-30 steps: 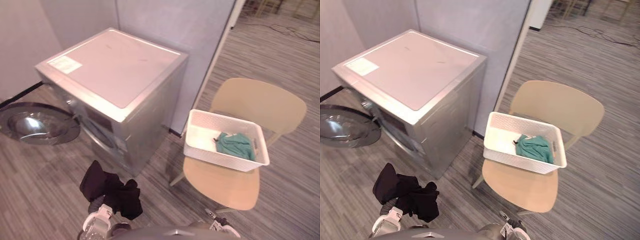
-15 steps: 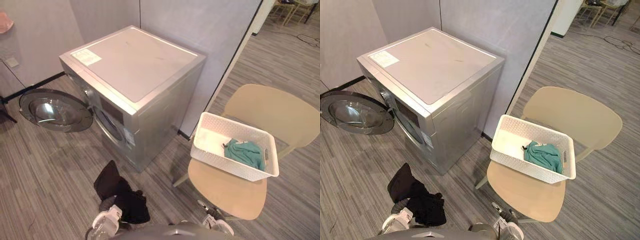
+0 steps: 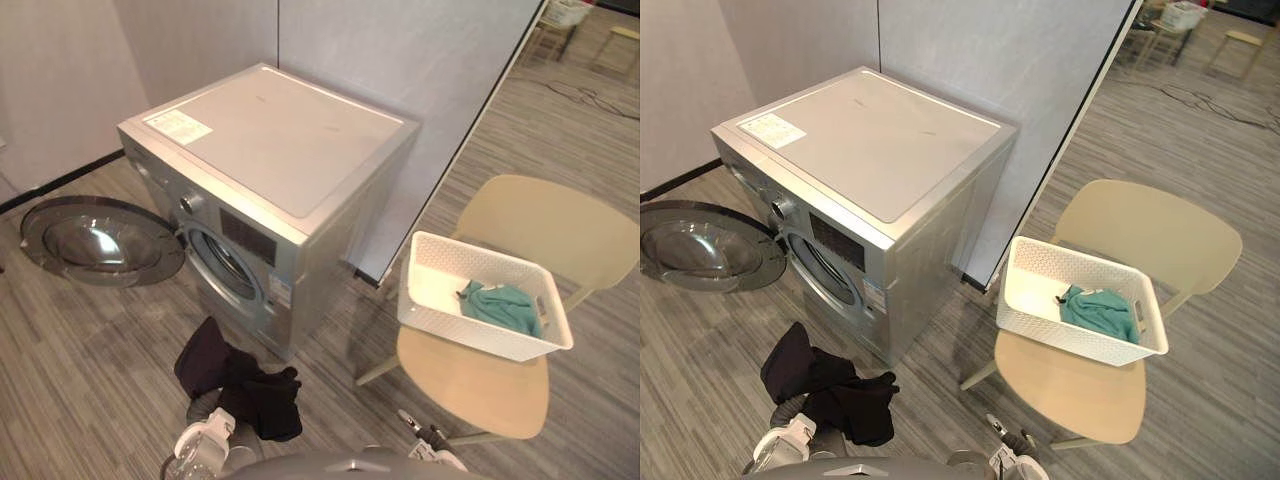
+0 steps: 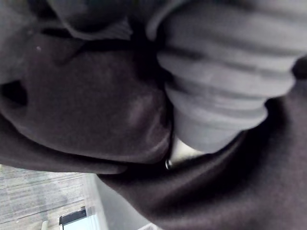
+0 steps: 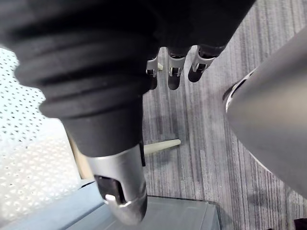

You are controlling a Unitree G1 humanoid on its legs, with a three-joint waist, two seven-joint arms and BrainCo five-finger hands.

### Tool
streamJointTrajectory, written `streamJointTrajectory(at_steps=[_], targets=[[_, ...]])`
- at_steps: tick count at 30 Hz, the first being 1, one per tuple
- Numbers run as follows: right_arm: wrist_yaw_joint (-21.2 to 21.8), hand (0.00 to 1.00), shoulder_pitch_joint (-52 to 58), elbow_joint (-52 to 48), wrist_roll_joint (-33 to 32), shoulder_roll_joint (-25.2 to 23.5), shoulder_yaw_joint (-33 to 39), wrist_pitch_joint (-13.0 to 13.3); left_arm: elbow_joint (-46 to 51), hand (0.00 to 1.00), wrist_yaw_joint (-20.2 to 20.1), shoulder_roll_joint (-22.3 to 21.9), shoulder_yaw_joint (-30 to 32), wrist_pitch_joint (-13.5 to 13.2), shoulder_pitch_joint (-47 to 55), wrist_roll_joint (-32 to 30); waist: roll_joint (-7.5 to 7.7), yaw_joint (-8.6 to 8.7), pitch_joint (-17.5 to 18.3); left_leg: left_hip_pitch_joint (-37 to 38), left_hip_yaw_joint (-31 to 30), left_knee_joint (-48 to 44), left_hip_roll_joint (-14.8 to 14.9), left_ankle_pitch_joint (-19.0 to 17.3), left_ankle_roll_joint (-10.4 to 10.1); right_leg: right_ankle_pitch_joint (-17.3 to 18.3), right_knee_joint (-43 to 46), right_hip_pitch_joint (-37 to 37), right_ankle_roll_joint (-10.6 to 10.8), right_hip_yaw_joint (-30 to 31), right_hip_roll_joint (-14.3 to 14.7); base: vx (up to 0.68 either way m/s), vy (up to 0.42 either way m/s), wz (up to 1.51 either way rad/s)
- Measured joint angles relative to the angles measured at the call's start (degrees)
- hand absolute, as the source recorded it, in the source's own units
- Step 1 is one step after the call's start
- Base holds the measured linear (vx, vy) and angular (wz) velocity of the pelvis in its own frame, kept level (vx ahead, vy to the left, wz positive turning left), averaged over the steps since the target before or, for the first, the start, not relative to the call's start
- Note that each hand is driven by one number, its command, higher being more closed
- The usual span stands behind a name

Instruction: Pick up the laundry basket with both hands and put the clothes into the washing machine.

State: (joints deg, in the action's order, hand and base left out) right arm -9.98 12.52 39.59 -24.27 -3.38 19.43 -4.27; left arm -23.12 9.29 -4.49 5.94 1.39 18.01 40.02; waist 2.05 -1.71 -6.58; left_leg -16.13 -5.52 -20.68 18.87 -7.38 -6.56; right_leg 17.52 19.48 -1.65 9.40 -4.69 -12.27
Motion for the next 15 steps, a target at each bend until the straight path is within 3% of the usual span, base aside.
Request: streamJointTrajectory(at_steps=[1,2,3,5,6,7,8,9,10,11,12,13,15], targets=[[-0.4,0.00,0.3,0.3,0.0,0.2,0.4,0.0,-0.1,1.00,0.1,-0.1,-0.7,0.0,0.6,0.2,-0.68,0.05,0.8,0.8,-0.8,1.2,-0.2,0.6,-1.5,0.2,-0.4,-0.2,1.4,1.0,-0.6,0.33,0.691,-0.56],[-0.6,0.00,-0.6,4.9,0.0,0.2,0.8,-0.6,0.0,1.00,0.4,1.7,-0.5,-0.2,0.8,0.2,1.45,0.25,2.0,-0.2,1.1,-3.0,-3.8,0.4,-6.7,0.6,-2.0,-0.6,2.6,4.4,-4.2,0.38,0.622,-0.43],[-0.6,0.00,-1.6,7.0,-0.1,0.2,1.0,-2.2,-0.2,1.00,0.4,3.3,-0.4,-0.6,-0.2,0.4,3.63,0.82,3.5,-1.3,3.0,-5.9,-6.3,-1.6,-6.3,-3.2,-3.8,-0.7,2.3,7.8,-5.6,0.44,0.668,-0.36],[-0.9,0.00,-2.4,6.6,-0.2,-0.5,1.5,-1.9,-0.4,1.00,0.4,3.5,-0.9,-0.8,-1.1,1.3,3.70,1.30,3.6,-2.4,4.1,-9.6,-8.0,-4.3,-4.8,-10.2,-5.9,-0.8,3.2,8.7,-7.2,0.31,0.496,-0.22],[-1.3,0.00,-3.1,6.3,-1.3,-0.5,1.4,-1.6,-0.5,1.00,0.4,3.8,-3.2,-0.7,-1.6,2.2,3.19,2.45,3.7,-2.9,4.8,-10.9,-9.4,-5.7,-2.9,-16.4,-6.6,-0.5,2.4,8.9,-8.3,0.24,0.503,-0.17],[-1.3,0.00,-3.6,6.2,-2.3,-0.6,1.3,-1.3,-0.5,1.00,0.3,3.9,-4.5,-0.7,-1.8,2.3,2.78,2.53,3.8,-2.7,5.7,-10.8,-9.7,-6.1,-2.3,-19.0,-6.3,0.2,1.4,8.9,-8.6,0.22,0.469,-0.23],[-1.3,0.00,-4.4,6.1,-4.0,-0.6,0.9,-0.8,-0.5,1.00,0.2,3.9,-6.8,-0.6,-2.1,2.3,1.58,2.16,4.0,-2.0,7.4,-9.6,-9.9,-6.5,-1.1,-24.2,-4.5,2.9,-3.2,8.8,-8.8,0.19,0.454,-0.45],[-1.5,0.00,-5.1,5.6,-5.0,-0.5,-0.2,-0.2,-0.5,1.00,-0.1,4.0,-7.8,-0.6,-2.0,2.1,1.08,1.64,4.1,-0.2,9.6,-7.6,-10.2,-6.3,0.0,-27.1,-2.0,5.4,-7.5,7.6,-9.5,0.20,0.418,-0.68],[-1.3,0.00,-5.6,3.8,-5.6,-0.1,-2.0,0.2,-0.6,1.00,-0.2,4.0,-7.9,-0.5,-2.0,1.8,0.58,1.77,3.9,2.6,12.3,-4.6,-10.3,-5.7,1.5,-25.1,6.2,9.1,-10.4,3.8,-10.0,0.19,0.376,-0.69],[-1.1,0.00,-5.9,3.2,-5.7,-0.1,-3.0,0.3,-0.6,1.00,-0.2,4.0,-7.7,-0.5,-1.7,1.8,0.40,1.80,3.8,4.5,13.4,-3.1,-10.5,-5.3,2.1,-22.1,10.9,11.0,-10.6,1.5,-10.0,0.17,0.255,-0.83],[-0.8,0.00,-6.2,2.3,-5.7,0.0,-5.0,0.3,-0.6,1.00,-0.1,4.0,-7.5,-0.5,-0.8,1.5,-0.07,1.69,3.5,8.4,16.0,-0.2,-10.7,-4.8,2.8,-16.1,17.7,12.9,-9.7,-4.0,-9.3,0.10,0.116,-0.86],[-0.4,0.00,-6.2,1.6,-5.7,0.0,-6.3,0.3,-0.6,1.00,0.1,3.9,-7.6,-0.5,-0.2,1.4,-0.47,1.77,3.4,10.8,18.0,1.6,-10.8,-4.6,3.1,-12.5,21.0,13.6,-9.5,-7.9,-7.8,0.11,0.086,-0.98],[0.1,0.00,-5.9,0.4,-5.7,0.0,-7.5,0.3,-0.6,1.00,0.1,3.8,-7.6,-0.5,-0.7,1.2,-1.10,2.35,3.2,13.8,21.3,4.0,-11.0,-4.4,3.2,-5.5,23.1,14.9,-7.5,-12.6,-1.2,0.08,-0.003,-0.80]])
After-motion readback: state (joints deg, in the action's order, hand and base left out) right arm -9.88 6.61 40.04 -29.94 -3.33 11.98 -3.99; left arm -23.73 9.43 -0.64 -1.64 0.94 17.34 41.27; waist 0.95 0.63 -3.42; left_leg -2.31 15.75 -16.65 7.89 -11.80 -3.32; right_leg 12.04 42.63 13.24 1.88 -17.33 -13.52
